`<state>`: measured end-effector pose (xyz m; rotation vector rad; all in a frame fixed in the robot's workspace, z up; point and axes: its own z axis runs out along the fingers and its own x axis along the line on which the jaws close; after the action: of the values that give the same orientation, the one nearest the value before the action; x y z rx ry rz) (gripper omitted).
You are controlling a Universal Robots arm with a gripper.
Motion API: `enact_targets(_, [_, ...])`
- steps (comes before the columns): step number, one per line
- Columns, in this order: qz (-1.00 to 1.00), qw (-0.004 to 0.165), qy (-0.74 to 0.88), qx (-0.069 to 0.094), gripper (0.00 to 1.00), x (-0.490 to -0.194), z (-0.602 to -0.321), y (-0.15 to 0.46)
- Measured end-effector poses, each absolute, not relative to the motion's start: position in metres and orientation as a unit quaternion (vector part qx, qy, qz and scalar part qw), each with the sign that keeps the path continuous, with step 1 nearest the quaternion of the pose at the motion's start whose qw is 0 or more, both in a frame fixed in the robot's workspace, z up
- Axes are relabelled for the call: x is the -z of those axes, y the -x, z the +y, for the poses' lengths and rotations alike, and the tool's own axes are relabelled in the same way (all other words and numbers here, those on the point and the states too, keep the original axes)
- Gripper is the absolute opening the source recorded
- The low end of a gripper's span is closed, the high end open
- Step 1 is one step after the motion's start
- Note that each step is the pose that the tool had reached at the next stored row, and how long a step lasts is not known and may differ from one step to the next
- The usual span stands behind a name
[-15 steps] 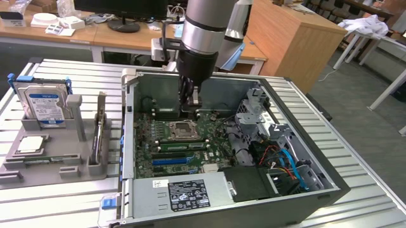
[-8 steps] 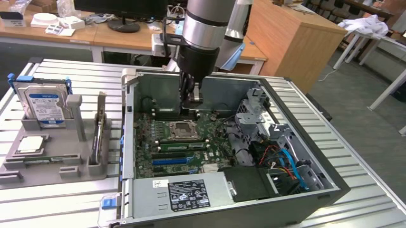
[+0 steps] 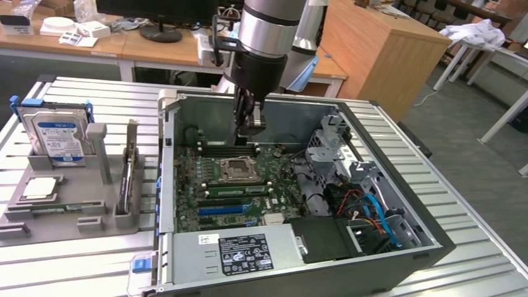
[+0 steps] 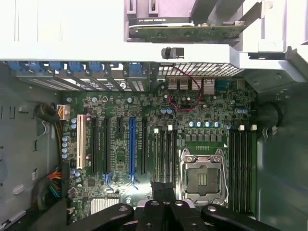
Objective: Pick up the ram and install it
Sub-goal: 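Press down the ram until it locks into place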
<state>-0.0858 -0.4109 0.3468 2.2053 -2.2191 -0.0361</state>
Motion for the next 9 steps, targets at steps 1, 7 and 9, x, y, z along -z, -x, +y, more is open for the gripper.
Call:
enact_targets(1, [-0.709,0.006,-0.705,0.012,0.11,-0.3481,-0.4108,0.0858])
enact_targets(7, [-0.709,0.006,-0.705,0.012,0.11,-0.3551,-0.4109,0.0858])
enact_targets(9, [-0.709,0.006,-0.705,0.012,0.11,-0.357,-0.4109,0.0858])
